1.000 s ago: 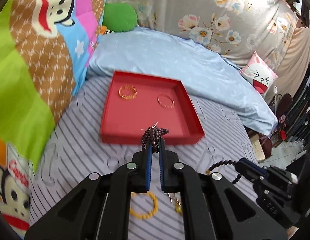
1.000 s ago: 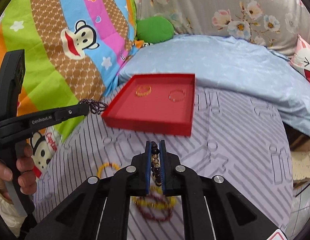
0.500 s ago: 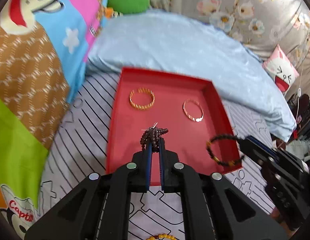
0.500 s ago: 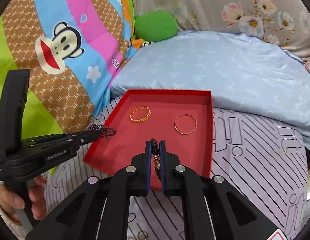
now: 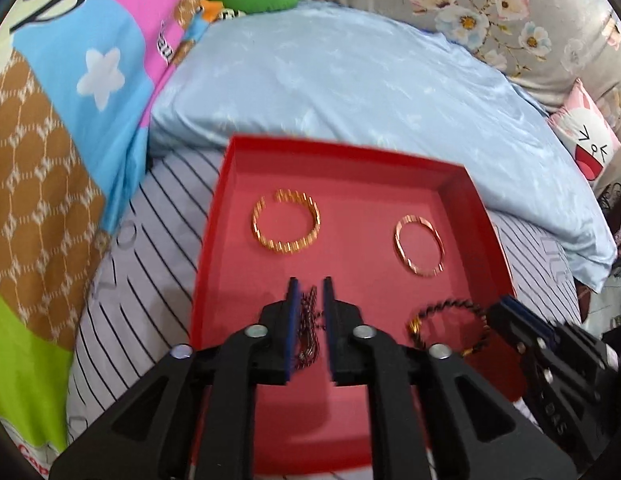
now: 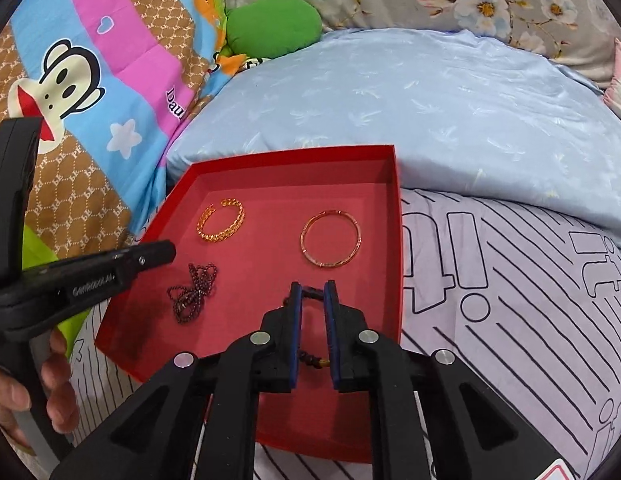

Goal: Organize jewelry
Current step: 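Lower both bracelets into the red tray and open both tools, then withdraw both tools from the tray toward the remaining yellow bracelets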

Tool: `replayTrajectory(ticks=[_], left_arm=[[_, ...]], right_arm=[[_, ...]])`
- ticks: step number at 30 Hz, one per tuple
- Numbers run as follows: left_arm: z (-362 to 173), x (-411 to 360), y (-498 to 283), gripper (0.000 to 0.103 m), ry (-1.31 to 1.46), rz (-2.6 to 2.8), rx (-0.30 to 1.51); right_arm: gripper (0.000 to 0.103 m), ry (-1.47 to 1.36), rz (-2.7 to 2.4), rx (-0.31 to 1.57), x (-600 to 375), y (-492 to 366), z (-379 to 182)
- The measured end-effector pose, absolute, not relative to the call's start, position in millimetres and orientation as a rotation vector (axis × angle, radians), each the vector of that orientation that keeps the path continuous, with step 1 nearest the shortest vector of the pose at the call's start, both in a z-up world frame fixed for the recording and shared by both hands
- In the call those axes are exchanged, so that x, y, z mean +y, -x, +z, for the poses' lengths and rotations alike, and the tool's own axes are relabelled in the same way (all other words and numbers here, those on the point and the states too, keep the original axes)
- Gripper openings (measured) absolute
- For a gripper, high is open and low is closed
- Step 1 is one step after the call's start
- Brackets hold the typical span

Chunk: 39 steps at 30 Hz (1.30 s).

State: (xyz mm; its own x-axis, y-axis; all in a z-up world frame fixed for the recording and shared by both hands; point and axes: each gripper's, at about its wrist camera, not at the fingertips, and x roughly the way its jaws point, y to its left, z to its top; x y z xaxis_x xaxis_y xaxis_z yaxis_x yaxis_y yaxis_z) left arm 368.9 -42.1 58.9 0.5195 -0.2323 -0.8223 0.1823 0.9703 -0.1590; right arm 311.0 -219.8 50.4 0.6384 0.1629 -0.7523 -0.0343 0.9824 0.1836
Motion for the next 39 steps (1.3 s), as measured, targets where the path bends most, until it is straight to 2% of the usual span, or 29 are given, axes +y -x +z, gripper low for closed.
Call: replayTrajectory(ticks=[1,3,18,31,39], left_arm=[[60,-42,-372,0.031,0.050,-0.235,0.985],[64,-40,-373,0.036,0.050,-0.217,0.962],[87,-14,-334,0.036,0.074,-0.184,0.900],[110,-2,-264,0.036,0.066,-0.186,0.842],[96,1,-217,0.036,0.064,-0.203,0.876]], right_arm=[[0.019,-0.155,0.114,0.864,-219,-311,52],[0.024,-0.144,0.111,0.849,-218,-309,54],[0.027,-0.113,0.112,0.805,-210,-277,71],[0.027,-0.104,0.113,0.792,-205,-211,88],[0.030,-0.125,0.108,0.823,-206,-162,79]])
